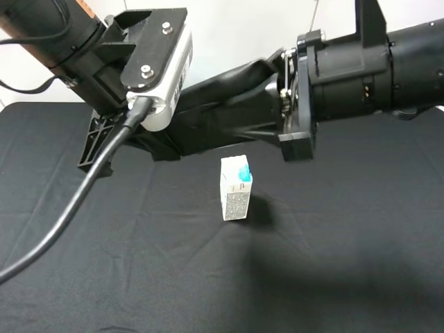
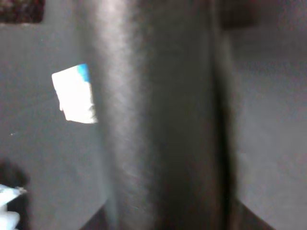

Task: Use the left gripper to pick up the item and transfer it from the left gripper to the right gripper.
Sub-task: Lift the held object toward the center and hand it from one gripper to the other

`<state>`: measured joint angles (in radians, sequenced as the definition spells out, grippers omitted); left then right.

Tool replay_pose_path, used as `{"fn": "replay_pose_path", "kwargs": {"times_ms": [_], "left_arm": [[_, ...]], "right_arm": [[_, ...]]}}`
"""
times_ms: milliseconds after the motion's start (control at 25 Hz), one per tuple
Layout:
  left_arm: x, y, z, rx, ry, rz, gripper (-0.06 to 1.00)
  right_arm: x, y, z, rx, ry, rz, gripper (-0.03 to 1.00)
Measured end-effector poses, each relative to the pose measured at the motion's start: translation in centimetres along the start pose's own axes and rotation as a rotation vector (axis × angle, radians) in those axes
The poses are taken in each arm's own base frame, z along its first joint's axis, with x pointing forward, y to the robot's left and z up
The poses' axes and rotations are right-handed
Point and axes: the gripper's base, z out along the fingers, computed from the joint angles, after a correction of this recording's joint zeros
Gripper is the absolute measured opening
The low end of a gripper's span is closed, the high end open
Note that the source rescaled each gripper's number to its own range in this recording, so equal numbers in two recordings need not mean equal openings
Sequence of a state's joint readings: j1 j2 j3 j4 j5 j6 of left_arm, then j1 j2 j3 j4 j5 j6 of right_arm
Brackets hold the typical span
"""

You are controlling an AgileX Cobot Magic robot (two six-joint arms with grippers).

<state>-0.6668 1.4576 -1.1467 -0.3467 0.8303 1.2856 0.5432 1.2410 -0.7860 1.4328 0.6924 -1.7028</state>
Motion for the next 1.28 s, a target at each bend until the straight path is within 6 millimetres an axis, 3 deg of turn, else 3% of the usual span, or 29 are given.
{"fn": "replay_pose_path", "kwargs": {"times_ms": [480,560,640,760,840,1000,1280], "left_arm": [[0.00,0.06,0.01,-0.008,0.002,-0.041,0.00],[-0.06,0.09,0.01,-0.011,-0.004,-0.064,0.10],[-0.26,0.28,-0.04,-0.030,-0.025,-0.086,0.29],[-0.45,0.34,-0.13,-0.032,-0.040,-0.085,0.66],[-0.52,0.36,-0.14,-0.034,-0.047,-0.090,0.78],[-0.60,0.38,-0.14,-0.035,-0.057,-0.097,0.85],[-0.92,0.32,-0.16,-0.025,-0.092,-0.122,0.86]], "right_arm": [[-0.03,-0.04,-0.01,0.003,0.002,-0.008,0.08],[-0.04,-0.07,-0.01,0.006,0.001,-0.006,0.08],[-0.03,-0.19,-0.01,0.019,0.002,-0.004,0.02],[0.02,-0.54,-0.02,0.059,0.008,-0.005,0.02],[0.03,-0.63,-0.03,0.068,0.009,-0.005,0.02],[0.04,-0.70,-0.03,0.076,0.010,-0.005,0.02],[0.05,-0.74,-0.04,0.080,0.011,-0.005,0.02]]}}
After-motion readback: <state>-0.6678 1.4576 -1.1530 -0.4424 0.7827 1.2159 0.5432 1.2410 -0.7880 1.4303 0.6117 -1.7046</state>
